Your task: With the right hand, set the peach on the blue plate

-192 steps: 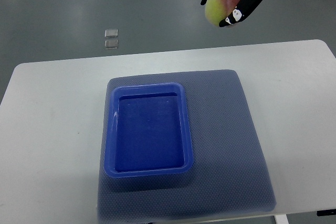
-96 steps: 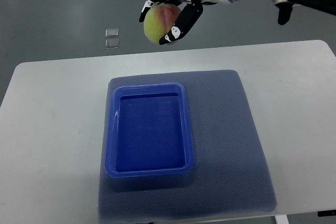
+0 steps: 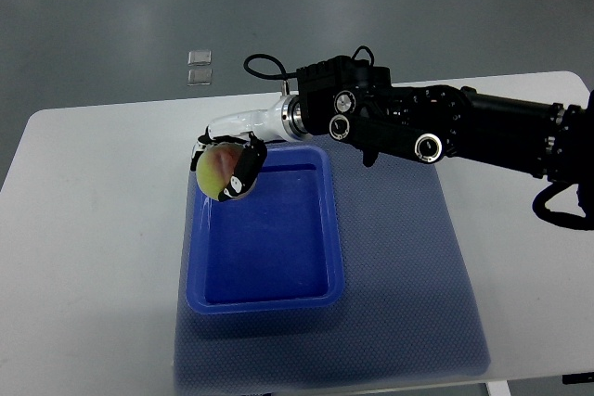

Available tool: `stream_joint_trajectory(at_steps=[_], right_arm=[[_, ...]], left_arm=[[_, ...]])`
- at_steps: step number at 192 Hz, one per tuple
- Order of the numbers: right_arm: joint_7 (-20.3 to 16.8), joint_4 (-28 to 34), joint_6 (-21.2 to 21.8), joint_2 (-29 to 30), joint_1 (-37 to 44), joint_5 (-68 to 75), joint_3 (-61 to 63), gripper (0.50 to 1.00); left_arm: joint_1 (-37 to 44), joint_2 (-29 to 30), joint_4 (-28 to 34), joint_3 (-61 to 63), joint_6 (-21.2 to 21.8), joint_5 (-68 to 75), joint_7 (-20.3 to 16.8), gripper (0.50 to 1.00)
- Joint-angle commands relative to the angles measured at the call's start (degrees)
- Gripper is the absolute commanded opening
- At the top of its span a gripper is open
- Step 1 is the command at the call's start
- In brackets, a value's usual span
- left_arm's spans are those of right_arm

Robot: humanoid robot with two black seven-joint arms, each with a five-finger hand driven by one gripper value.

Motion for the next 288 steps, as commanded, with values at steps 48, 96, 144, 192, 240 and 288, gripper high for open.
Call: stream_joint_trajectory(at_steps=[48,96,144,192,240,288], right_arm=[[-0.02,-1.06,0.00,0.06,-6.43,-2.77,-3.10,0.541],[-0.02,-1.06,0.62,0.06,-7.40,-3.03,-3.19,0.768],[-0.02,-1.06,0.79,0.06,-6.78,-2.94,-3.10,0.928],[0.34,-0.54,0.79,0.06,-2.12,-1.71,2.61,0.930],[5.43,-0.45,0.53,-7.06,-8.01,3.83,25.64,0.930],[8.77,-1.33,0.00,-9.00,-26.47,19.38,54.82,0.932]], left_arm=[[-0.01,0.00,-0.08,-0.01,-0.01,0.00,-0.01,1.000],[-0.01,0.00,0.09,-0.01,-0.01,-0.08,-0.01,1.000],[-0.01,0.00,0.27,0.08,-0.01,-0.08,-0.01,1.000],[-0.01,0.00,0.36,0.08,0.08,-0.08,-0.01,1.000],[-0.01,0.00,0.00,-0.01,0.08,0.00,-0.01,1.000],[-0.01,0.00,-0.26,0.08,-0.01,0.27,-0.01,1.000]])
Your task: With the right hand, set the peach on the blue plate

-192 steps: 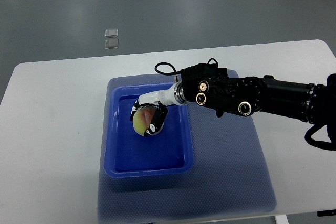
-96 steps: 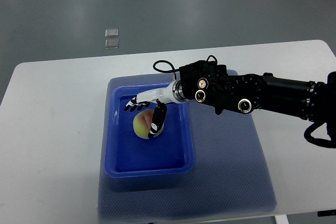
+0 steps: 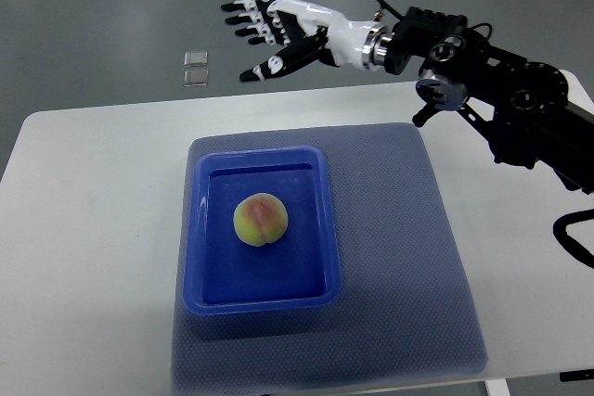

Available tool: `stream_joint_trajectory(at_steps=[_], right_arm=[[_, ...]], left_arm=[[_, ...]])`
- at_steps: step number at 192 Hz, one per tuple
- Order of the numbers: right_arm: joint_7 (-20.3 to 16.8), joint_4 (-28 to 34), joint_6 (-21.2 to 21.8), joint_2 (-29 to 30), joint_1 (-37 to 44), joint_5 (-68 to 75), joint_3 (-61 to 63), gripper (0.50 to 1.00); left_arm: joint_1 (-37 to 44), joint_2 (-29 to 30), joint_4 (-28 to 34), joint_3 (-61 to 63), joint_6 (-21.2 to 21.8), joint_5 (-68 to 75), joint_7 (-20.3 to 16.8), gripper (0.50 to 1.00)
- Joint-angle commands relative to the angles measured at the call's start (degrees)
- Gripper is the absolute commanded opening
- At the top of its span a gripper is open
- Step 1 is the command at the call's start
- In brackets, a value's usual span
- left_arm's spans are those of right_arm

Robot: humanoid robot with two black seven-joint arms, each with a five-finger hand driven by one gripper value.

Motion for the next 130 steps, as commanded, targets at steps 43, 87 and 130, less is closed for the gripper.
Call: stream_joint_trajectory(at_steps=[43,87,130], right_arm=[[6.31,-7.17,-1.17,2.99,-16.96,22.43,22.18,0.930],[12.20,-18.24,-1.00,4.66,-17.49,33.06,22.80,0.932],[12.20,-18.86,-1.17,6.68,-17.49,33.15,22.27,0.932]], left_arm=[[0.00,0.00,-0.14,-0.01,-0.04,0.22,0.08,1.000],[0.00,0.00,-1.10,-0.01,-0.04,0.31,0.08,1.000],[0.00,0.00,-1.19,0.08,-0.04,0.31,0.08,1.000]])
